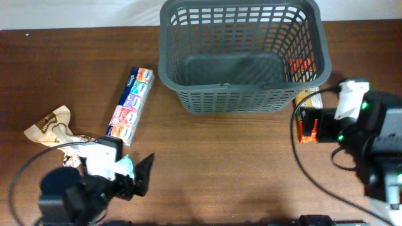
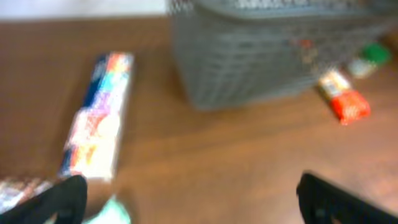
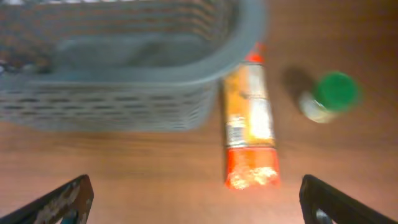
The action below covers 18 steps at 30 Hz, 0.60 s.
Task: Pack container
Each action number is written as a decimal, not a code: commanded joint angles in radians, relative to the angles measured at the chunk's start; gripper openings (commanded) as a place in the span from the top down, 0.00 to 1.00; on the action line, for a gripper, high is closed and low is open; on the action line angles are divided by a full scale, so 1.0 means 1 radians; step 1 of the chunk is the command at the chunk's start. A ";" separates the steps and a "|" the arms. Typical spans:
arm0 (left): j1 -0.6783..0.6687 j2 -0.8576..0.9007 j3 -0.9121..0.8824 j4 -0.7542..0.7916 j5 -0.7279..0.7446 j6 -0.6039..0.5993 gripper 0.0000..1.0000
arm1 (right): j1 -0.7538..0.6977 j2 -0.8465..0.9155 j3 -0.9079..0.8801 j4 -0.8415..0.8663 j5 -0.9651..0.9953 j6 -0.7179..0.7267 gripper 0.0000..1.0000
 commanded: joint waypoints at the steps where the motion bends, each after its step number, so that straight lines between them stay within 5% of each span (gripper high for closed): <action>1: 0.006 0.149 0.179 -0.132 -0.174 -0.014 0.00 | 0.008 0.084 0.216 -0.089 0.148 0.044 0.01; 10: 0.006 0.335 0.274 -0.152 0.034 -0.014 0.00 | 0.008 0.144 0.473 -0.230 0.116 0.044 0.01; 18: 0.006 0.385 0.275 -0.176 -0.073 -0.166 0.00 | 0.001 0.158 0.473 -0.251 0.554 0.274 0.01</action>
